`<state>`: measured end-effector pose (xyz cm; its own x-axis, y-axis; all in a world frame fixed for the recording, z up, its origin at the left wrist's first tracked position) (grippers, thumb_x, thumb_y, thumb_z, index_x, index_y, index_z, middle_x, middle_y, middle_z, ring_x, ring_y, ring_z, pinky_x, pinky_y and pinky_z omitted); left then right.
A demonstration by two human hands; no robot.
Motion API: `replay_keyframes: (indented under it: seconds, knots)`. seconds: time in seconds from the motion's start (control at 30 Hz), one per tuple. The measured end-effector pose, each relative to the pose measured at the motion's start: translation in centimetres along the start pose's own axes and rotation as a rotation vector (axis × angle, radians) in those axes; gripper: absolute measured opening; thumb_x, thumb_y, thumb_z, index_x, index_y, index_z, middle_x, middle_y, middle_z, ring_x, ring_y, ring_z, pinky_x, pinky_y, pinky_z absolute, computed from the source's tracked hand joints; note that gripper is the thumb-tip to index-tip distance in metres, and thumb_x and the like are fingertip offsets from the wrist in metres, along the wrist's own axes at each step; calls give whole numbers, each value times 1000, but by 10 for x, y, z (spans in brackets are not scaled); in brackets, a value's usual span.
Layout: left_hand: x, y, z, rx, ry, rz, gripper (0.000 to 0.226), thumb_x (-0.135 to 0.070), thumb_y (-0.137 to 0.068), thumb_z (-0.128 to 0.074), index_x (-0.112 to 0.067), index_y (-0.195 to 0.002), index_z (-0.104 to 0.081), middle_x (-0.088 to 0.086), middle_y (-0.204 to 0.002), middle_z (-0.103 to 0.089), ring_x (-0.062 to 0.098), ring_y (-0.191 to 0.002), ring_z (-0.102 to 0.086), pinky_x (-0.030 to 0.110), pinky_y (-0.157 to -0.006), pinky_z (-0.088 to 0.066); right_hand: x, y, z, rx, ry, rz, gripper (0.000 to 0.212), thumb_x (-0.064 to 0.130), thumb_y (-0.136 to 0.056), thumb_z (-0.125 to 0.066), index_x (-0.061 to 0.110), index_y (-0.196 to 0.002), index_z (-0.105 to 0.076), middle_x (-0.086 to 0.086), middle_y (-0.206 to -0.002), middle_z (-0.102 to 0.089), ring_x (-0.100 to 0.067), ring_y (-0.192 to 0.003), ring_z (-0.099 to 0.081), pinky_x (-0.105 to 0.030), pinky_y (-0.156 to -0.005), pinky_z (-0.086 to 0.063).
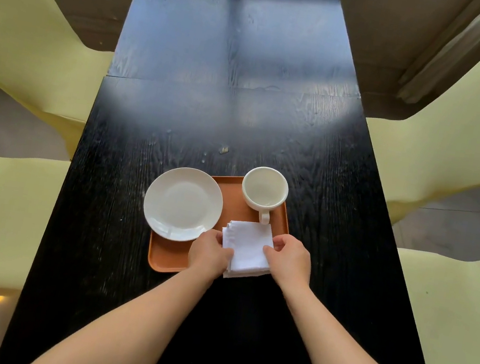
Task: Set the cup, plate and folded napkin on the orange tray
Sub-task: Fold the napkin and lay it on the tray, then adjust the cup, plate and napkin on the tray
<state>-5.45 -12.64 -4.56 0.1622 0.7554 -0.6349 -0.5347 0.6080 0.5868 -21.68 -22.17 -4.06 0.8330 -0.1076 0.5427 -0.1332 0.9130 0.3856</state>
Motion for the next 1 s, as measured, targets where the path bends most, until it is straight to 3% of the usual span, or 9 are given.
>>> replay_keyframes:
  seconds: [0.17, 0.37, 0.47, 0.57, 0.67, 0.73, 0.83, 1.0]
  knots:
    - [-6, 0, -8, 19, 7, -96, 27, -14, -76, -64, -16, -103, -67, 0, -94, -71, 20, -85, -65, 36, -76, -51, -3, -2, 6, -82, 50, 50, 15, 25, -88, -70, 20, -100, -65, 7, -90, -64, -12, -81, -58, -26, -70, -45]
    - [-5, 2, -6, 12, -66, -145, 19, -16, -76, -60, -16, -94, -65, -2, -86, -66, 20, -82, -59, 31, -65, -41, -6, -8, 13, -84, 74, 40, 5, 20, -84, -70, 21, -87, -66, 4, -86, -67, -14, -78, -60, -25, -62, -42]
    - [4, 9, 2, -27, -187, -216, 24, -18, -79, -58, -15, -102, -64, 1, -91, -63, 21, -85, -59, 33, -68, -44, -7, -13, 20, -77, 55, 20, 11, 18, -82, -67, 21, -92, -68, 4, -89, -68, -16, -81, -60, -28, -67, -45]
    - [22, 15, 13, -45, -348, -287, 40, -19, -84, -54, -17, -124, -60, 2, -108, -63, 21, -101, -59, 38, -88, -49, -1, -18, 27, -83, -59, 33, 21, 18, -84, -63, 21, -104, -69, 7, -91, -67, -15, -88, -62, -28, -72, -47]
    - [39, 20, 23, -93, -531, -354, 33, -24, -87, -52, -19, -118, -63, 0, -103, -60, 23, -100, -54, 42, -88, -47, 12, -24, 26, 1, -186, 45, 33, 18, -83, -64, 20, -116, -68, 6, -98, -70, -15, -94, -65, -28, -80, -49]
    - [45, 23, 27, -134, -618, -413, 24, -29, -88, -53, -18, -105, -66, 0, -99, -56, 24, -94, -51, 41, -80, -46, 22, -27, 22, 52, -173, 48, 35, 30, -83, -70, 19, -116, -67, 8, -99, -66, -15, -94, -64, -31, -81, -51]
    - [50, 25, 29, -198, -700, -508, 19, -33, -87, -57, -17, -95, -64, 4, -103, -56, 27, -94, -51, 41, -77, -47, 35, -31, 17, 57, -72, 63, 33, 45, -83, -72, 19, -103, -68, 8, -94, -64, -14, -91, -62, -29, -75, -49]
    - [61, 27, 26, -213, -797, -607, 30, -35, -89, -61, -13, -109, -65, 14, -120, -61, 32, -105, -57, 45, -77, -53, 45, -35, 10, 2, -5, 67, 29, 37, -89, -67, 14, -71, -70, 0, -70, -68, -14, -70, -63, -24, -52, -37]
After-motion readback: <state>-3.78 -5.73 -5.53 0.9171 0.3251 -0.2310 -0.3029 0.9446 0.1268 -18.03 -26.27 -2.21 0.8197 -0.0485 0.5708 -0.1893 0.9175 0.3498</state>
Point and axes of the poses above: each hand's wrist, its own y-axis away from the middle knuckle, its own z-axis out of the back of the hand, x = y × z, the point moved 5 cm from there along -y, towards the middle knuckle
